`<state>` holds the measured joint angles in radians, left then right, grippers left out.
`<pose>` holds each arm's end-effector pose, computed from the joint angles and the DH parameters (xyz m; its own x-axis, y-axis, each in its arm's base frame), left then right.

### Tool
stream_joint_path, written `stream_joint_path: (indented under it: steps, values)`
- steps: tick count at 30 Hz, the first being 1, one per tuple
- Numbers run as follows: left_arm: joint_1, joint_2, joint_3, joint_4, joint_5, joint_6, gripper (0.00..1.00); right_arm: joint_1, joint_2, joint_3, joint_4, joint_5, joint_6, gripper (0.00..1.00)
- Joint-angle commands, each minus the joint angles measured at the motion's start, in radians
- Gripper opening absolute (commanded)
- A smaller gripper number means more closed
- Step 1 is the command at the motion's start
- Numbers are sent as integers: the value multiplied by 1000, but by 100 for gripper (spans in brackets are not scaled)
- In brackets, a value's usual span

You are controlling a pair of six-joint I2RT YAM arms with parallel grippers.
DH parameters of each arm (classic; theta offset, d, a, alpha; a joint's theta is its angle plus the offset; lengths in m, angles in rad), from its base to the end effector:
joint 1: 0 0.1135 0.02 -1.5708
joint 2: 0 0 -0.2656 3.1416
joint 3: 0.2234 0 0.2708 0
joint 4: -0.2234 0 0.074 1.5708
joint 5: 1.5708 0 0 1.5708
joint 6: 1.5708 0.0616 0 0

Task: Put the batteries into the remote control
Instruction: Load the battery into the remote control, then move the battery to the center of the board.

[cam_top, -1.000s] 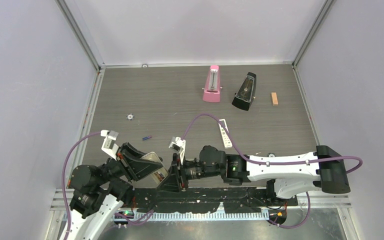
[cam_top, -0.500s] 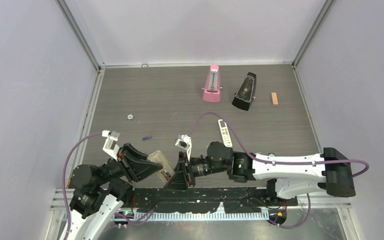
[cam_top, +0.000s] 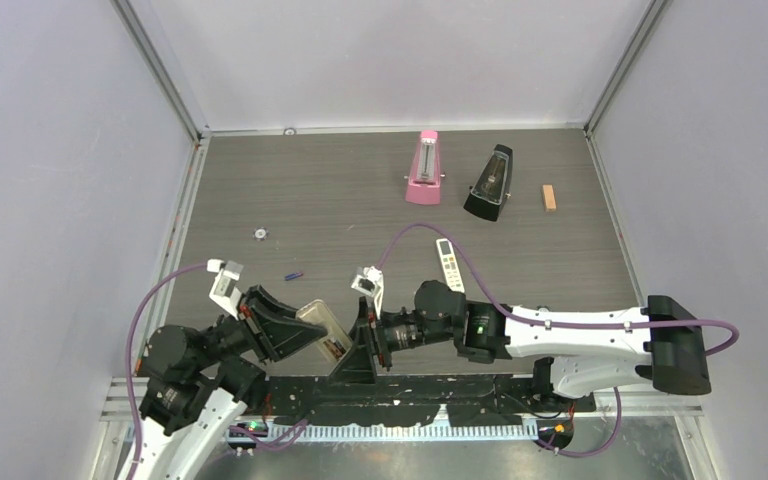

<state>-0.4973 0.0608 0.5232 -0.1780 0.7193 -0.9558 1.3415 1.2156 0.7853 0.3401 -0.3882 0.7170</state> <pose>0.0509 -0.0738 0.3349 -0.6048 -0.3708 -0.7048 0.7291 0.0981 -0.6773 0.0507 0.3200 0.2951 -0.6641 -0.1691 -0.7283 -0.7306 -0.0605 0.6802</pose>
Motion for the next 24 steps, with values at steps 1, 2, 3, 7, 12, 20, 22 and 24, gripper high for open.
stream_joint_path:
  steps: [1,2,3,7,12,20,22,24]
  values:
    - [0,4,62,-98,-107,85,0,-10,-58,-1,29,80,-7,76]
    - [0,2,89,-146,-142,112,0,-10,-67,-6,30,113,-12,82]
    - [-1,-1,116,-194,-187,149,0,-11,-83,-13,32,129,-19,85]
    - [0,-19,252,-453,-450,259,0,-15,-133,-39,11,254,-30,90]
    - [-1,-81,371,-647,-812,316,0,-22,-127,-22,-72,455,-84,88]
    - [-1,-124,465,-766,-1027,310,0,-89,240,334,-347,499,-387,79]
    - [-1,-119,478,-786,-1042,307,0,-135,362,433,-405,443,-425,75]
    - [-1,-113,483,-794,-1047,307,0,-178,479,539,-461,408,-473,70]
